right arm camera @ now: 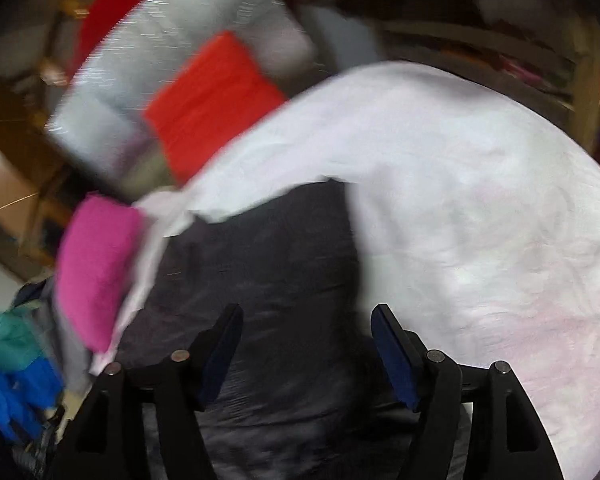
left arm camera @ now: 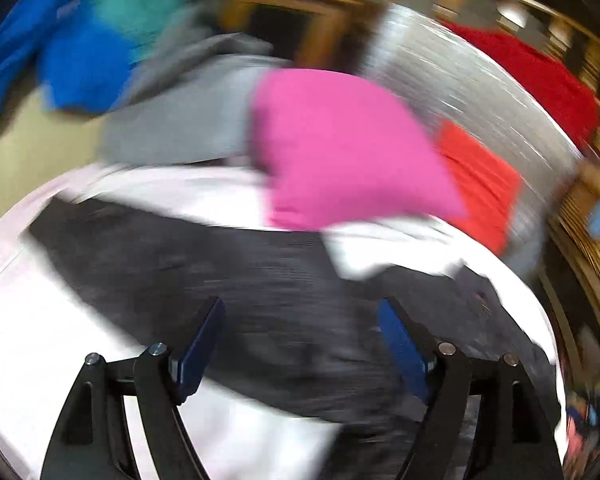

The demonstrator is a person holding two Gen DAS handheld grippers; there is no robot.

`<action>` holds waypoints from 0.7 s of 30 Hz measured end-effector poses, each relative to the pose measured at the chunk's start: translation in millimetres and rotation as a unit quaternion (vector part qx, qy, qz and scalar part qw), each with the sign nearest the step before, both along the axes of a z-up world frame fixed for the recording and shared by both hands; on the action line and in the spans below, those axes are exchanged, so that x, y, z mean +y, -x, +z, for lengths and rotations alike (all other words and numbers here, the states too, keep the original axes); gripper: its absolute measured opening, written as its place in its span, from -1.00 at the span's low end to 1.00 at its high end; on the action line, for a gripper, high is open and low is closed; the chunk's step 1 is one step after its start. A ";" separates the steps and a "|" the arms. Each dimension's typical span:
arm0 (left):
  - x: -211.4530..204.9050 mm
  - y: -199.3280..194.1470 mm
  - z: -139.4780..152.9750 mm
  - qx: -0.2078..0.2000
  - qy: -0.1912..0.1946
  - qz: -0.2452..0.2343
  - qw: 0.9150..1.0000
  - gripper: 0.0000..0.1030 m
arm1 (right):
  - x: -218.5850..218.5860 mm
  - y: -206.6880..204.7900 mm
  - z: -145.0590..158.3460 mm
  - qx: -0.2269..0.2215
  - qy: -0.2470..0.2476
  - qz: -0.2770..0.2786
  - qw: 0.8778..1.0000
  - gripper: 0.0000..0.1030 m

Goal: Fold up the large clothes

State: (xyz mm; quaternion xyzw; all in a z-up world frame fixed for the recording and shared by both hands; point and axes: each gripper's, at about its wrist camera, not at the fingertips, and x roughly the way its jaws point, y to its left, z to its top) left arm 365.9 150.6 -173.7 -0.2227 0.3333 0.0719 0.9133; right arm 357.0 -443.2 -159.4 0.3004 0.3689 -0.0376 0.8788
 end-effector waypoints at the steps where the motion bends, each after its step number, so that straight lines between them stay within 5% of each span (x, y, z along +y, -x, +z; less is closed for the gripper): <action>1: 18.7 8.1 -6.4 0.010 0.009 0.025 1.000 0.56 | 21.0 -3.7 3.2 -0.007 0.017 0.033 0.999 -0.14; 5: 83.2 26.3 -34.2 0.040 0.060 0.104 0.992 0.56 | 88.8 -26.5 -9.6 0.023 0.053 0.116 0.992 -0.27; 11: 131.3 27.7 -78.5 0.062 0.180 0.157 0.969 0.56 | 137.3 -64.4 -66.3 0.129 0.019 0.149 0.980 -0.22; 18: 151.4 11.7 -97.5 0.033 0.195 0.166 0.966 0.53 | 132.0 -55.7 -52.9 0.100 0.027 0.139 0.985 -0.20; 19: 153.2 11.6 -97.4 0.024 0.199 0.164 0.966 0.42 | 125.4 -53.2 -50.0 0.094 0.019 0.129 0.987 -0.20; 21: 152.3 6.6 -95.4 0.010 0.198 0.154 0.968 -0.19 | 117.0 -50.5 -45.4 0.081 0.009 0.118 0.990 -0.20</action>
